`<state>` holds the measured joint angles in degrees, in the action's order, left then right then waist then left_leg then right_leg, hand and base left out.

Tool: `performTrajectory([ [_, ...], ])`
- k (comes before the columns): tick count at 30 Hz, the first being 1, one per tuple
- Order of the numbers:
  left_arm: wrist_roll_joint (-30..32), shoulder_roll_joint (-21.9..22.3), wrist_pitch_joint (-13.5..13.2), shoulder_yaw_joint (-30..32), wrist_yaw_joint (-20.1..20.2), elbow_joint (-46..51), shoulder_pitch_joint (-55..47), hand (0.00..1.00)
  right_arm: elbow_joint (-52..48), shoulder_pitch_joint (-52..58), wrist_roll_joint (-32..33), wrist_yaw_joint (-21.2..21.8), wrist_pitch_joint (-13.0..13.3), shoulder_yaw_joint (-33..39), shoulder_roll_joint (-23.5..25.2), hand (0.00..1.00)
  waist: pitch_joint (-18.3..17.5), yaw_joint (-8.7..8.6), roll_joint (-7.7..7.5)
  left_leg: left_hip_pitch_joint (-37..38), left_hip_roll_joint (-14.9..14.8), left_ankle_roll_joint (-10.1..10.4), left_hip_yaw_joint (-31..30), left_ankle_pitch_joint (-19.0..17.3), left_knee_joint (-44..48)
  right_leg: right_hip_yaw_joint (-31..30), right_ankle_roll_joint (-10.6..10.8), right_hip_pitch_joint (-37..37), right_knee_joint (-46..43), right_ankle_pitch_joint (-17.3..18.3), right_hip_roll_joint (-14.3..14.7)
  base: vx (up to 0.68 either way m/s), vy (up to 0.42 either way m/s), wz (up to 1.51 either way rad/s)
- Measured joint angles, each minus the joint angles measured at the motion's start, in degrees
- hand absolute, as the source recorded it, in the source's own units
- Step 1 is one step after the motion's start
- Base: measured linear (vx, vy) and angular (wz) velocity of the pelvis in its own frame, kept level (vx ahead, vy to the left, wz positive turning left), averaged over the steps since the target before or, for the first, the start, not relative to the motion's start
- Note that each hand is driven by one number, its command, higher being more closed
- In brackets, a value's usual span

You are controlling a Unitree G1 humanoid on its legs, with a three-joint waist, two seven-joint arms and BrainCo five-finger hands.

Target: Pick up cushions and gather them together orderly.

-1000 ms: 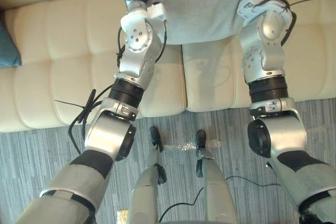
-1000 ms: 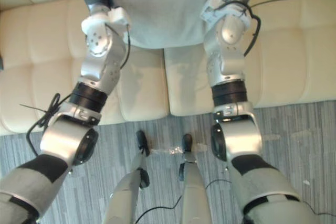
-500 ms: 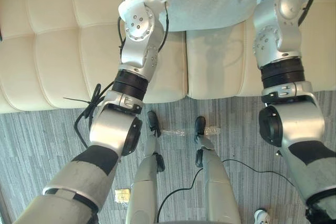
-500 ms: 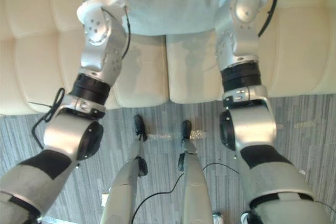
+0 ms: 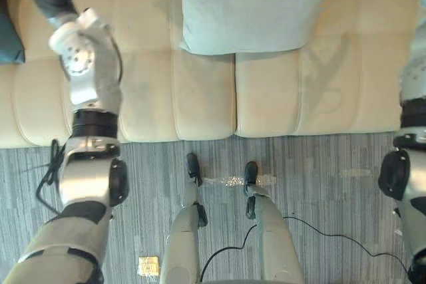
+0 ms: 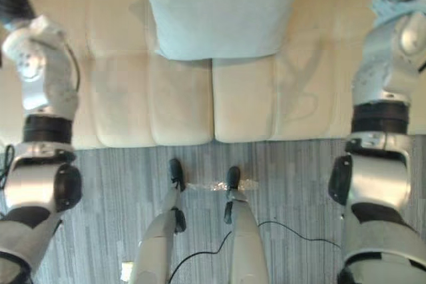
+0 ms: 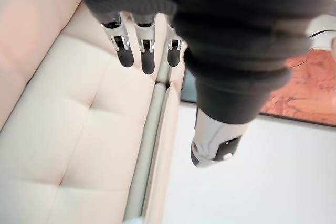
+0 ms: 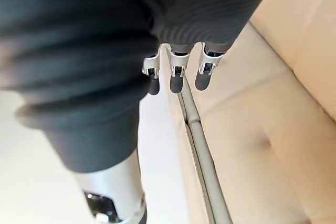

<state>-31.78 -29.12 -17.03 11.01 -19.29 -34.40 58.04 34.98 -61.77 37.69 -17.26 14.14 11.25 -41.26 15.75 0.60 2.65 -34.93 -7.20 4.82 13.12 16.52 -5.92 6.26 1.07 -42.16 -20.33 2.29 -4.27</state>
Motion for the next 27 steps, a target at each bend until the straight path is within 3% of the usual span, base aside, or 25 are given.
performTrajectory([
  [3,0.1,0.6,0.0,0.2,2.3,5.7,-8.7,0.0,-5.3,8.4,0.5,2.0,-0.1,0.0,0.1,0.0,-0.1,-0.09,-0.15,1.5,0.0,-0.2,0.4,0.0,0.0,-0.3,0.1,1.8,1.0,-0.1,0.1,0.06,-0.071,-0.06],
  [6,0.6,5.3,-0.1,-1.2,3.6,11.8,-20.9,0.0,-13.4,20.9,-0.8,3.4,-0.2,1.5,2.3,0.0,-0.2,-0.18,-0.32,3.7,-0.1,-0.3,0.4,-0.1,0.0,-0.2,0.1,4.5,2.0,0.0,0.3,0.08,-0.079,0.02],
  [10,3.9,16.1,0.3,-8.9,5.9,15.6,-40.5,0.0,-24.3,41.3,-7.9,5.7,-0.3,2.6,12.9,0.0,-0.8,-0.25,-1.22,8.9,-0.1,-0.4,0.5,-2.2,0.0,-0.4,0.2,9.8,2.3,1.6,0.5,0.06,-0.077,-0.03],
  [11,6.0,18.9,1.6,-11.5,7.5,15.5,-46.7,0.0,-25.6,48.0,-11.1,6.9,-0.7,2.5,17.5,0.0,-1.5,-0.26,-2.02,10.9,0.1,-0.4,0.6,-3.3,0.0,-0.5,0.3,11.3,1.8,2.6,0.4,0.05,-0.066,-0.05],
  [15,10.8,22.0,4.0,-16.3,12.1,13.7,-58.6,0.0,-24.8,62.5,-19.7,9.0,-2.6,1.3,27.6,0.0,-4.2,-0.19,-3.65,15.6,0.4,-0.2,1.0,-5.4,0.0,-0.6,0.8,15.5,1.0,5.4,0.1,0.06,-0.05,0.02],
  [18,16.3,24.7,5.5,-15.9,14.4,3.8,-63.5,0.0,-16.9,69.7,-24.7,10.8,-4.0,-0.7,34.2,0.0,-8.5,-0.16,-3.44,20.9,0.7,-0.3,1.7,-6.8,0.0,-0.9,1.3,21.0,2.0,6.5,-0.3,0.12,-0.024,-0.06],
  [23,23.9,27.1,7.7,-12.0,15.1,-8.8,-64.6,0.0,-4.3,72.6,-29.0,12.5,-5.5,-0.6,38.8,0.0,-11.9,-0.16,-2.83,26.1,0.8,0.1,2.3,-9.1,0.2,-1.5,1.7,26.9,4.7,6.9,-0.4,0.1,0.004,-0.07],
  [27,29.5,27.2,9.1,-8.1,15.0,-17.4,-64.9,0.0,8.6,72.8,-30.8,12.9,-6.7,1.4,39.8,0.0,-13.5,-0.22,-2.72,30.0,1.1,0.6,2.3,-10.2,0.1,-2.1,1.7,31.7,7.7,6.4,-0.2,0.1,0.004,-0.07],
])
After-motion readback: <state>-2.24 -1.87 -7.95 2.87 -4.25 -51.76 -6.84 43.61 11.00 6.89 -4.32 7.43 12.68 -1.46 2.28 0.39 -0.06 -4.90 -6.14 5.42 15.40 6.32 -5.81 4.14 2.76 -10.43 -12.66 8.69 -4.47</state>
